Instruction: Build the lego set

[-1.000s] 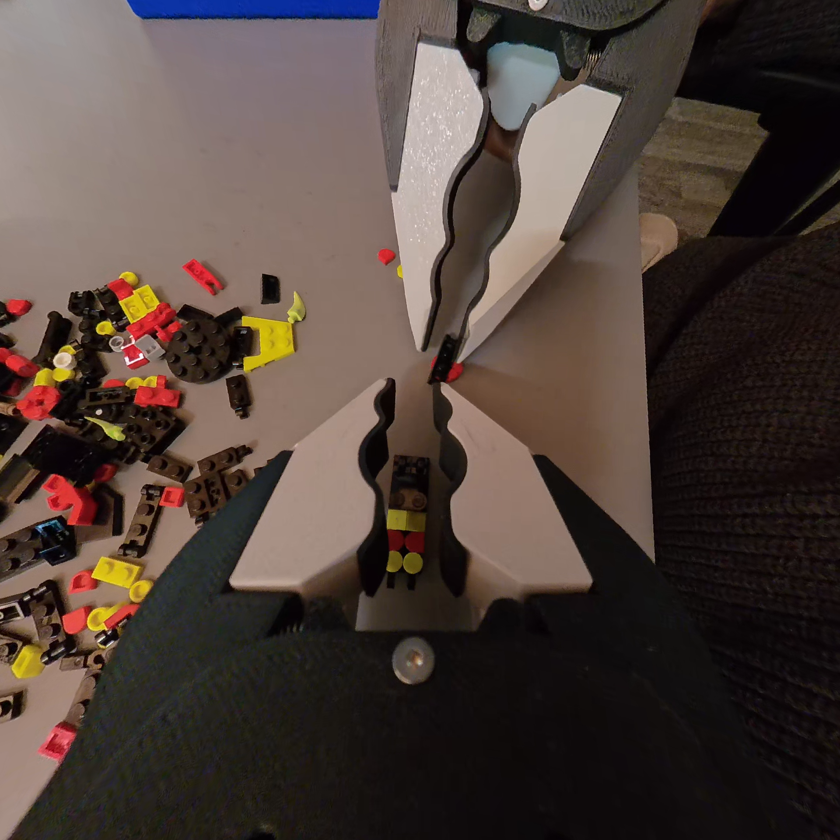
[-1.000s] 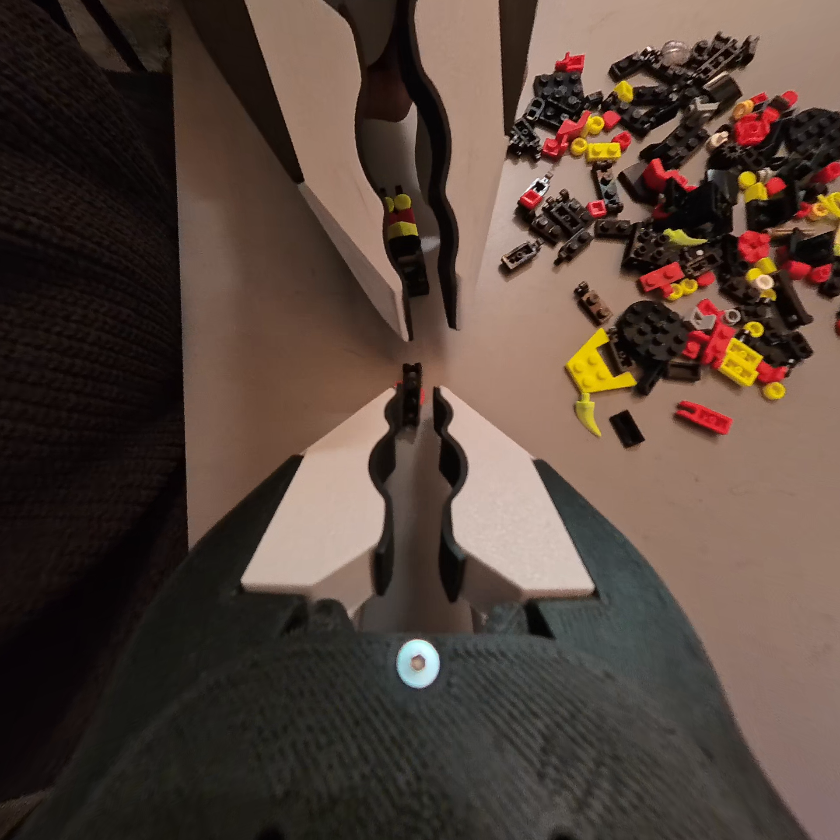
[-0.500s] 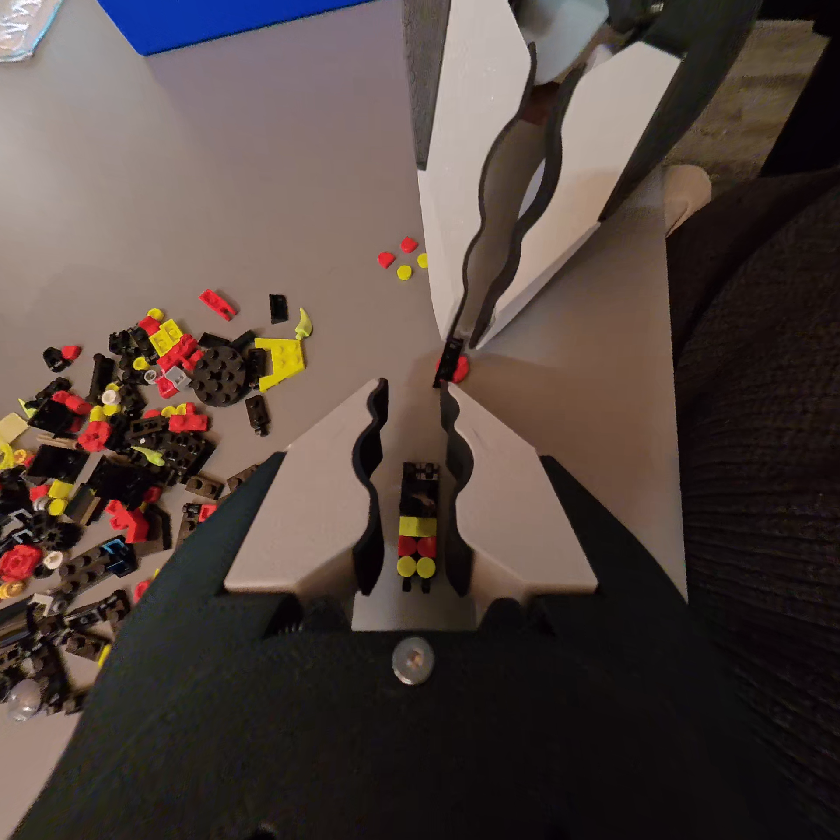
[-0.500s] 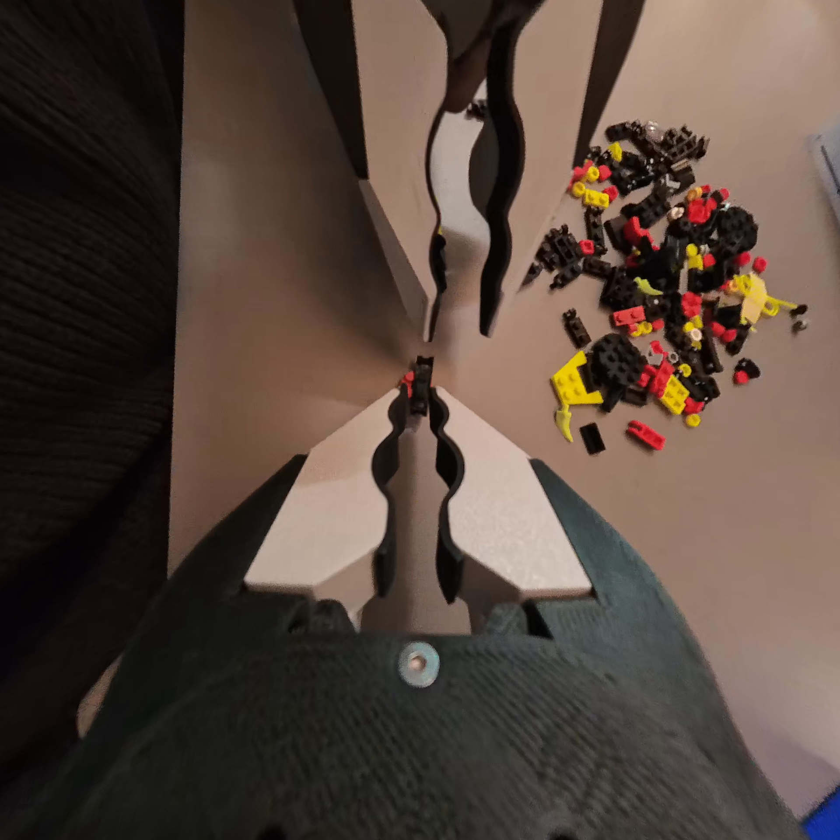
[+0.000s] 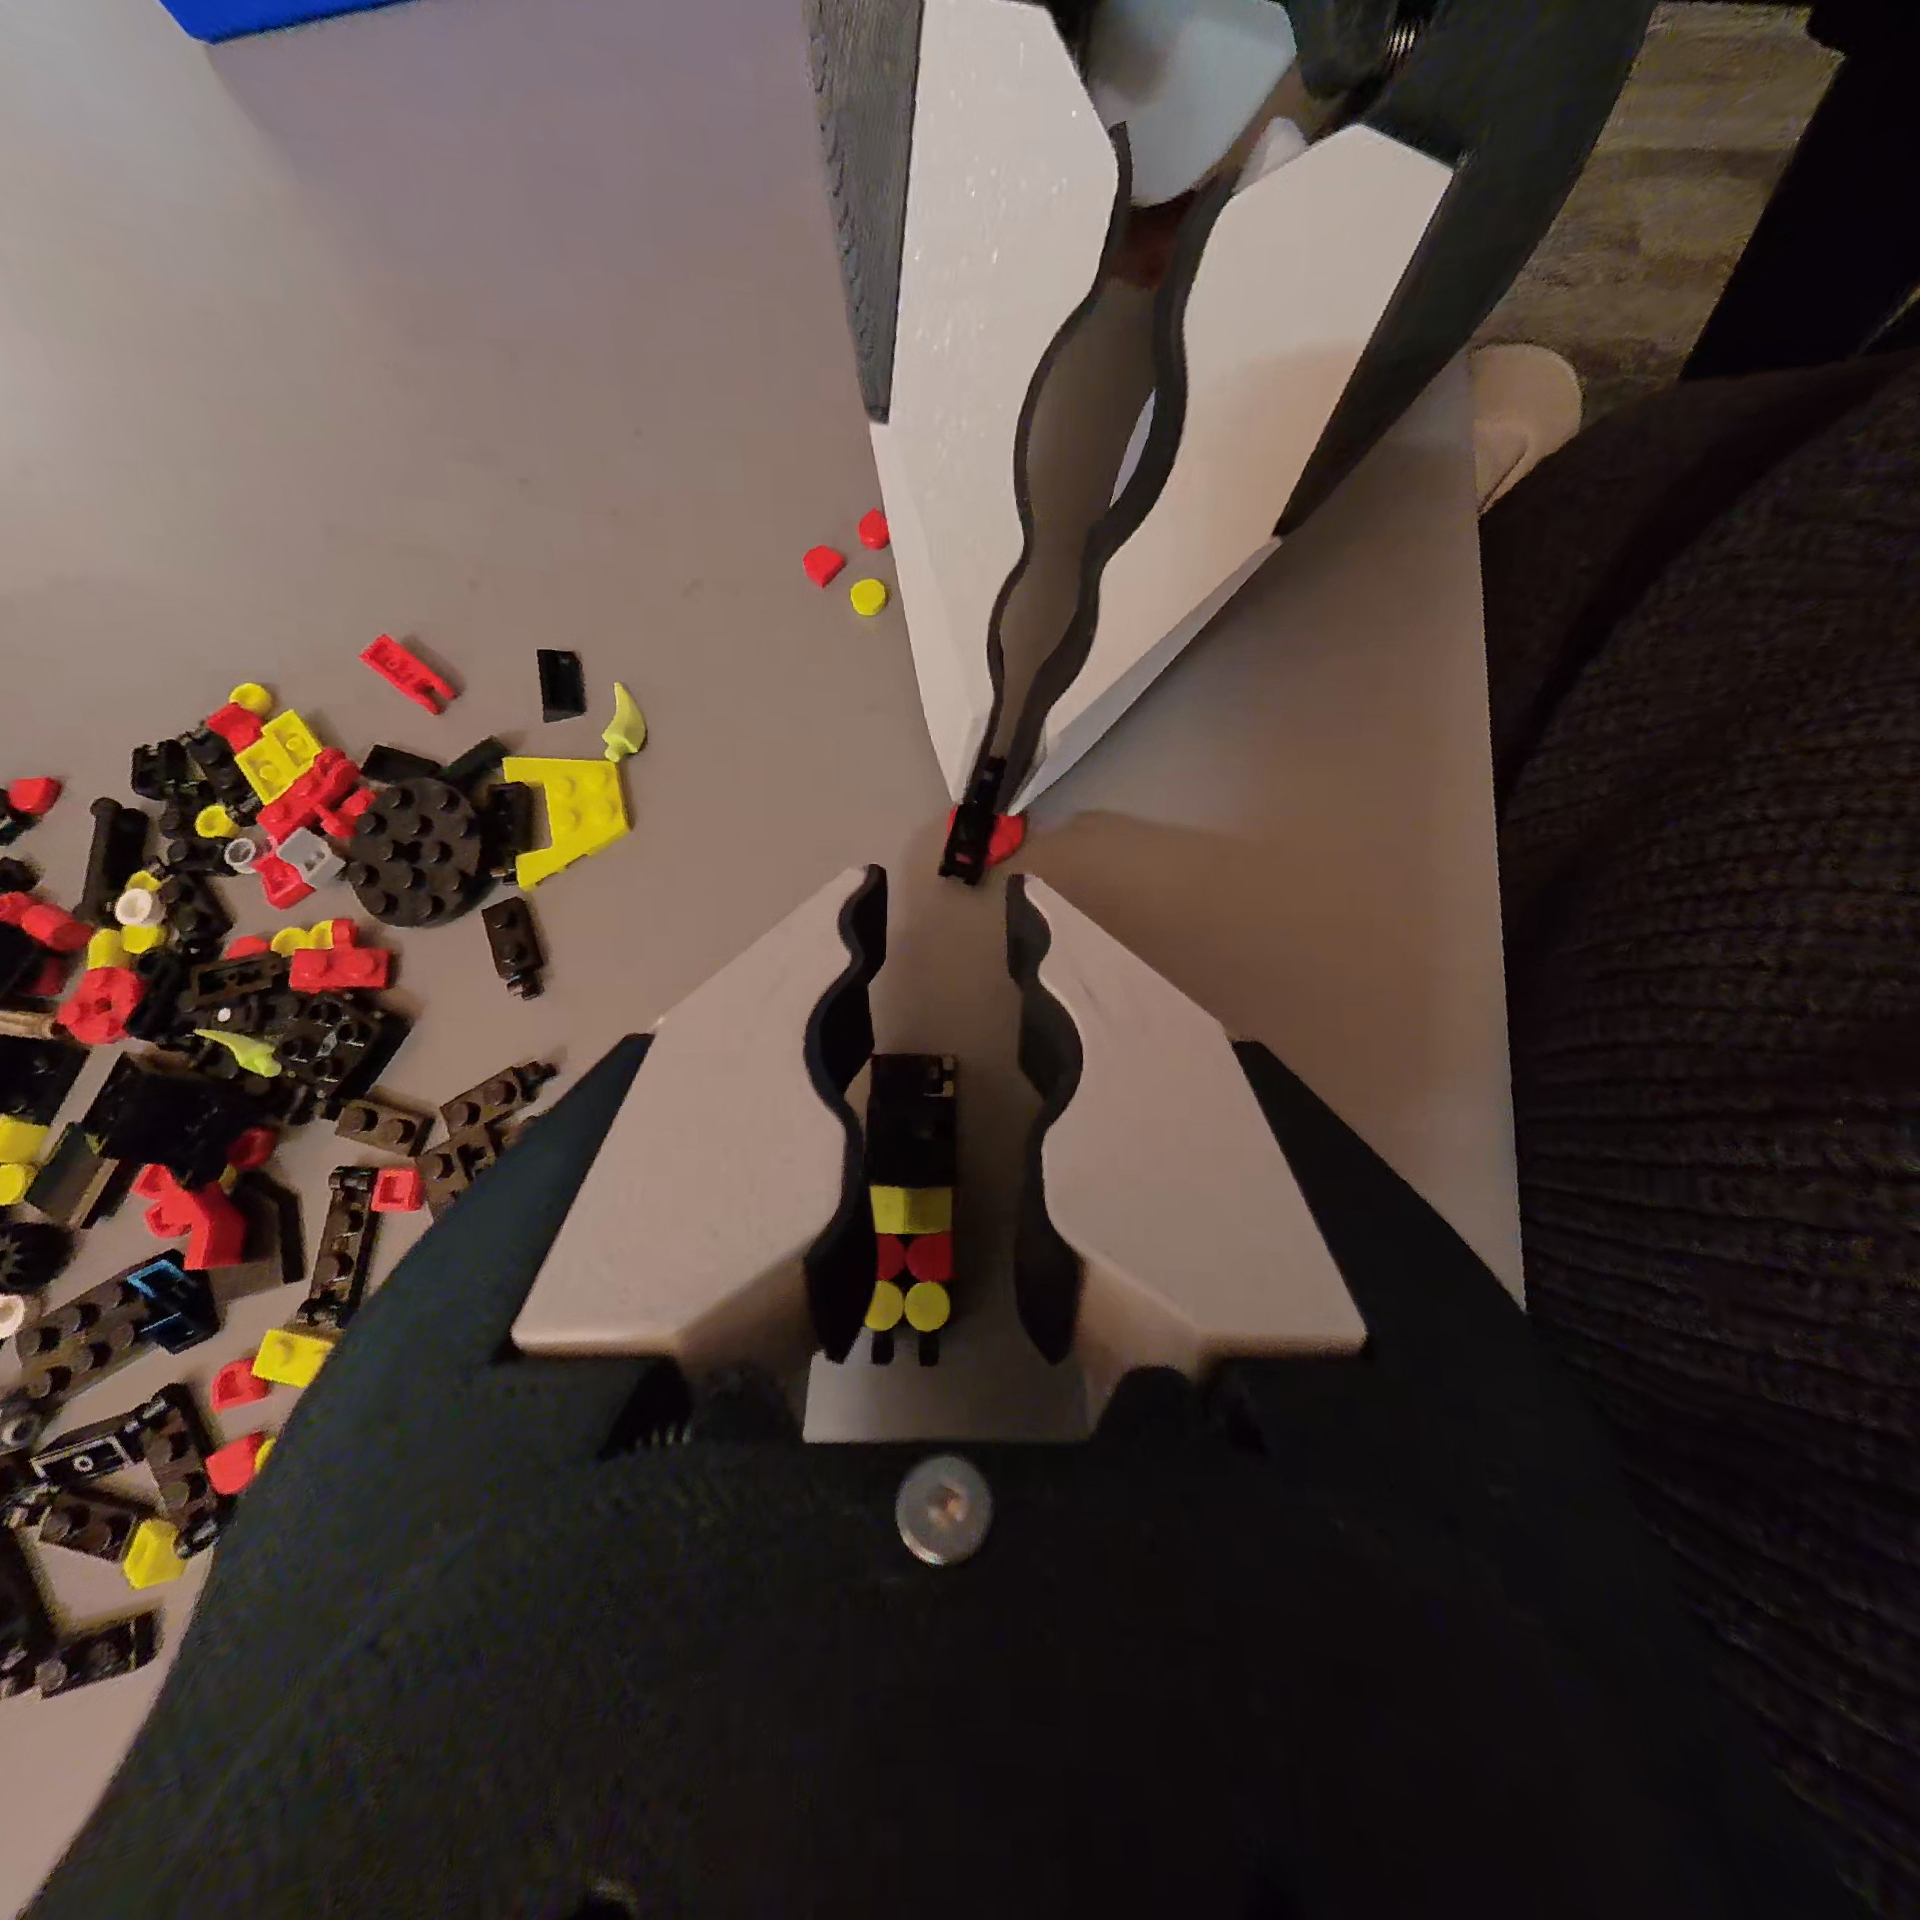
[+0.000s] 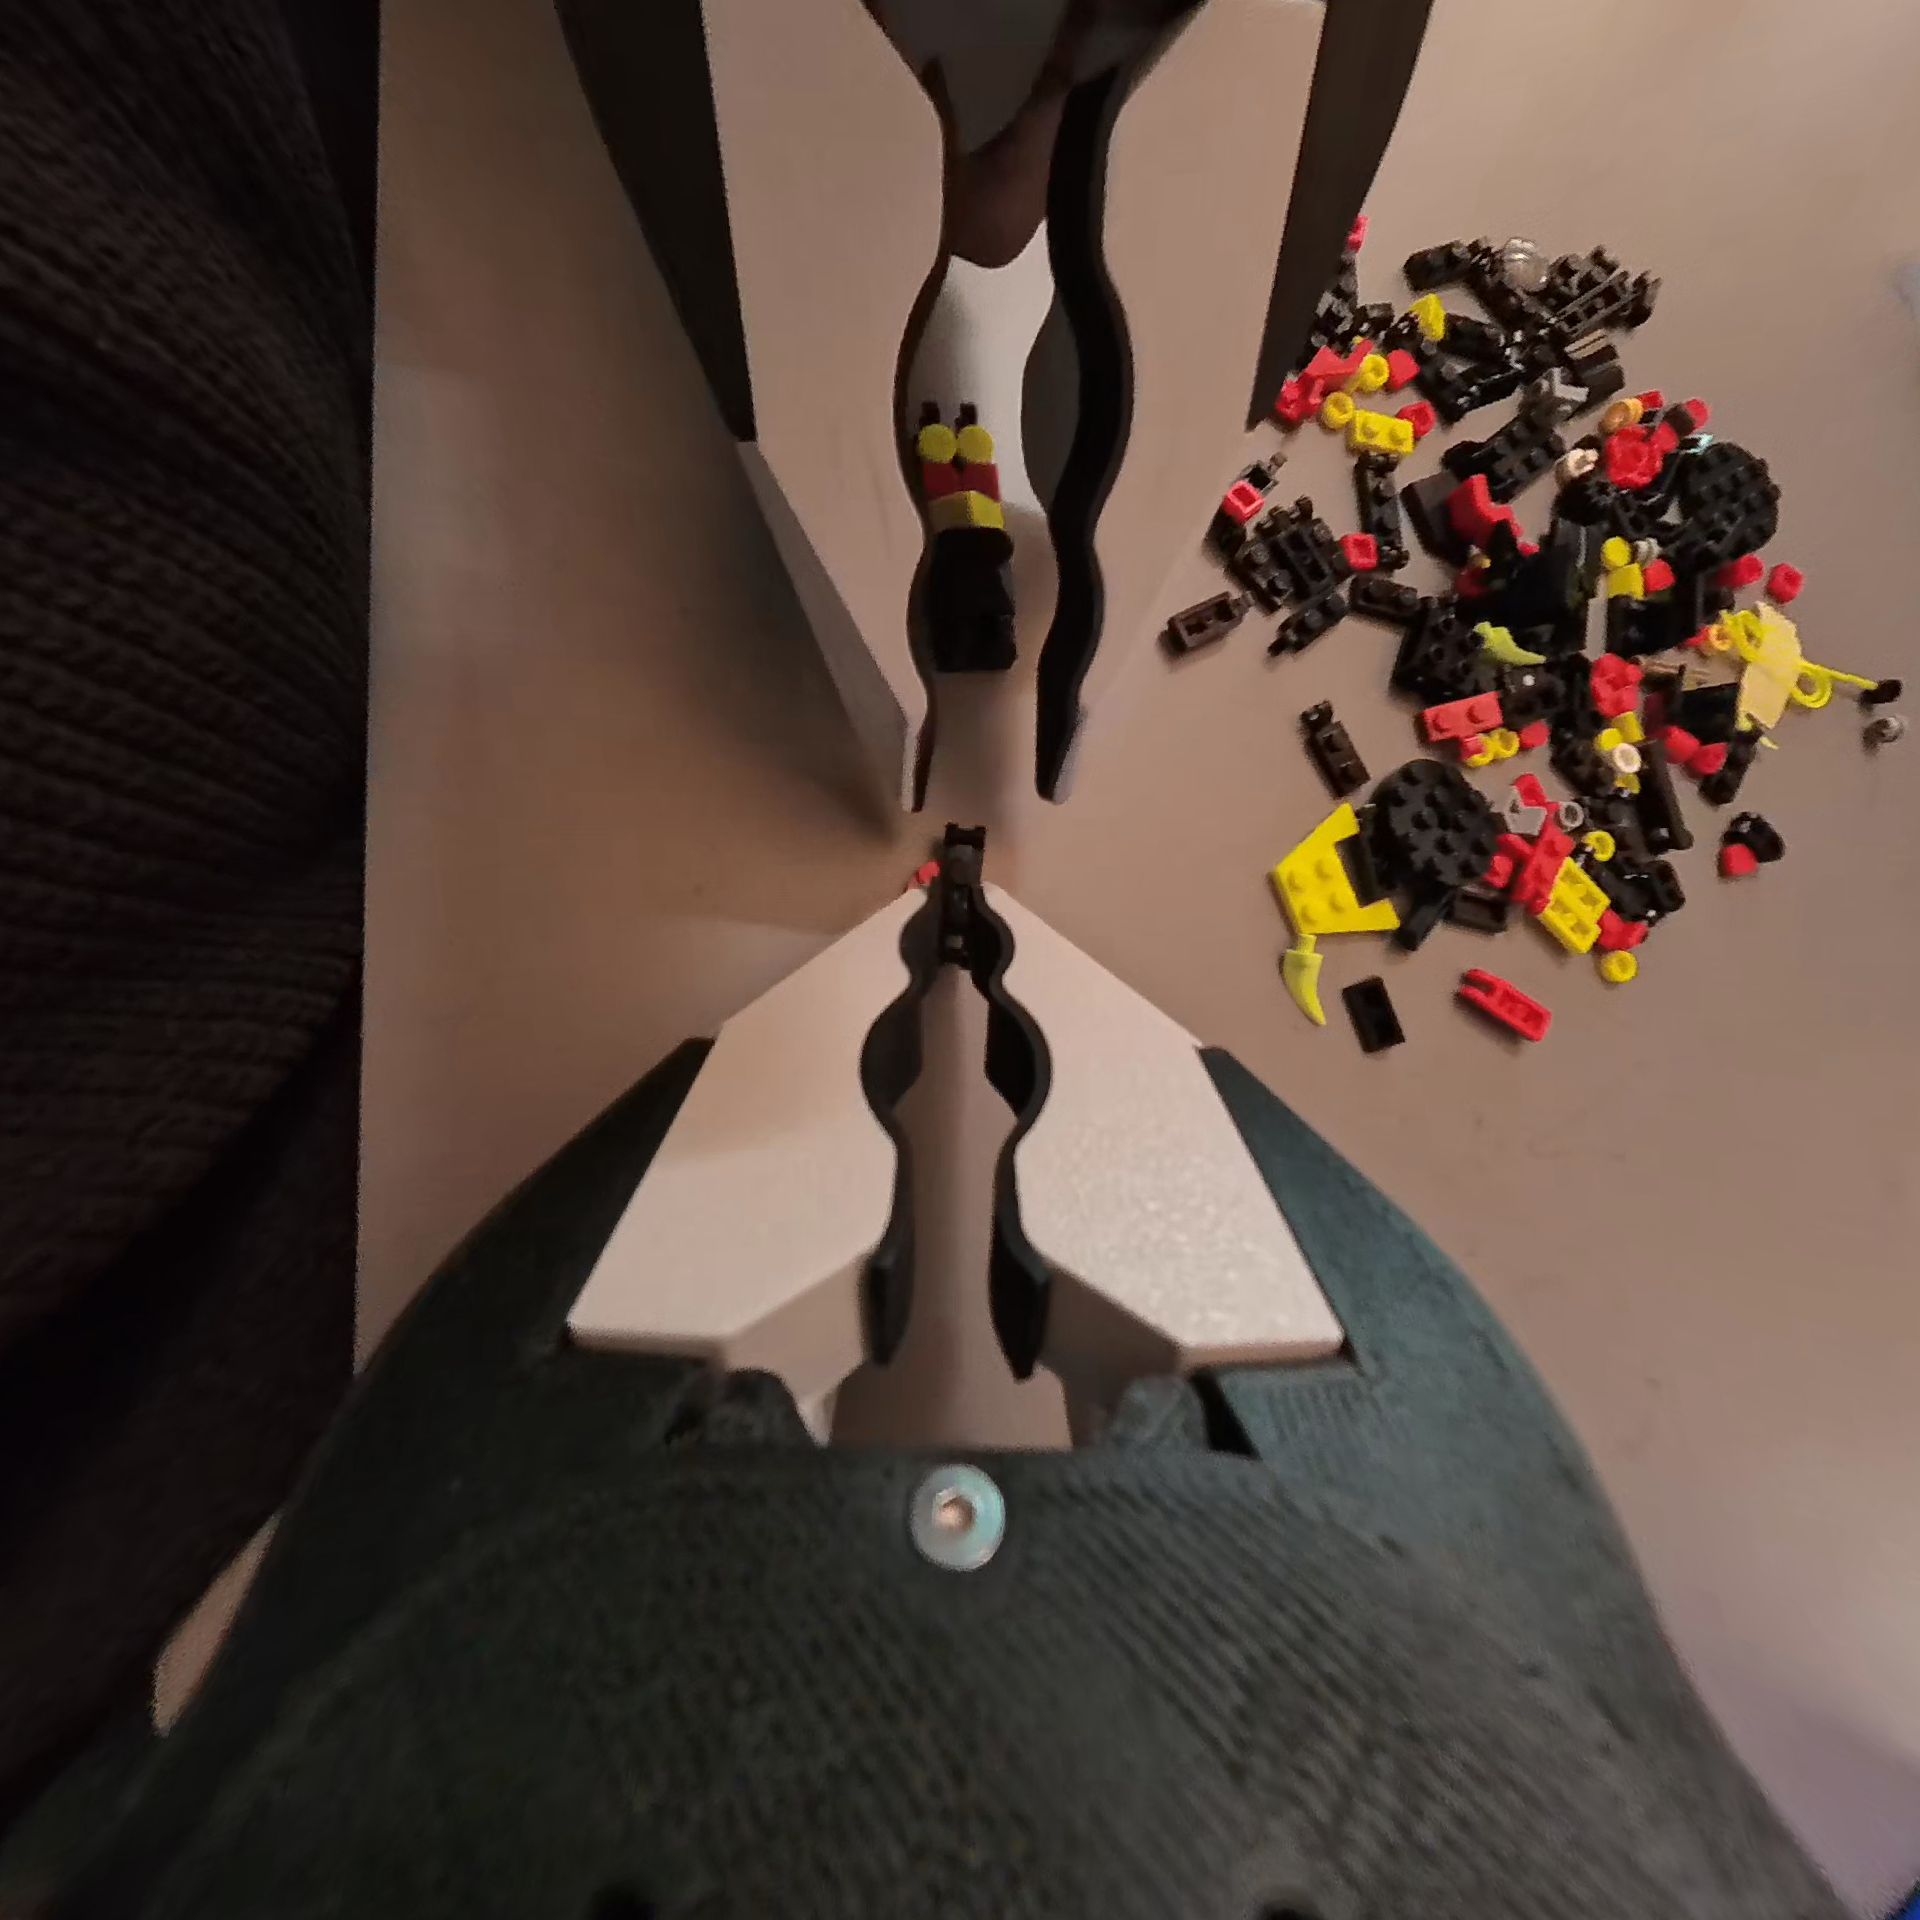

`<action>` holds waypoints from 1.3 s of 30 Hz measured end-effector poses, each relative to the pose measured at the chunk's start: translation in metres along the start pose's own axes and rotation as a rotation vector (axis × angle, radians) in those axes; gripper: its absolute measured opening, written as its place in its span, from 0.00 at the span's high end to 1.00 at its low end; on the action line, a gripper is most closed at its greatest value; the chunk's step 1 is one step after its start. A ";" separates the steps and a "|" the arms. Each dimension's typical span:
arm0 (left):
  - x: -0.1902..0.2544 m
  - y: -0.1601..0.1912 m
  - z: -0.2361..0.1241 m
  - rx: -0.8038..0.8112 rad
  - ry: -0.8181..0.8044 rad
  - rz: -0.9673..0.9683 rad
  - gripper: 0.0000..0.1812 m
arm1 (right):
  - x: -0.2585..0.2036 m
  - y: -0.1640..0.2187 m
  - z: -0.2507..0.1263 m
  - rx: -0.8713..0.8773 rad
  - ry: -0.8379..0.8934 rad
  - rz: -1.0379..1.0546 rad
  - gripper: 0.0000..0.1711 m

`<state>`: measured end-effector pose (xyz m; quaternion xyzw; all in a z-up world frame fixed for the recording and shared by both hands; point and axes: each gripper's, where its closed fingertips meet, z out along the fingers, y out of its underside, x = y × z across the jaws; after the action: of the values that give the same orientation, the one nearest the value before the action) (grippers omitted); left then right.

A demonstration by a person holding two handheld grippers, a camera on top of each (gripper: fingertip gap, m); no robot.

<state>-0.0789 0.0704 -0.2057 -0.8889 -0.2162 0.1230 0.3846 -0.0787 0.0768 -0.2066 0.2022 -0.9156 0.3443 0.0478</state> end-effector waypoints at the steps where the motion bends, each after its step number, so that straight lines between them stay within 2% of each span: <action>1: 0.000 0.000 0.000 -0.002 0.001 0.000 0.89 | 0.000 0.000 0.000 0.000 0.000 0.001 0.99; 19: 0.001 0.003 0.007 -0.025 -0.007 0.029 0.88 | 0.006 -0.002 0.003 0.015 -0.028 0.057 1.00; 23: -0.002 -0.001 0.007 -0.016 -0.019 0.036 0.88 | 0.009 -0.004 -0.007 0.046 -0.025 0.051 0.96; 28: -0.002 0.000 0.008 -0.026 -0.027 0.052 0.89 | 0.007 0.010 -0.013 0.015 -0.019 -0.001 0.94; 39: 0.001 0.002 0.012 -0.026 0.000 -0.008 0.91 | 0.006 0.012 -0.003 -0.050 0.022 -0.101 0.95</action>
<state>-0.0819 0.0770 -0.2151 -0.8929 -0.2213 0.1186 0.3737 -0.0887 0.0847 -0.2101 0.2429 -0.9120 0.3207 0.0802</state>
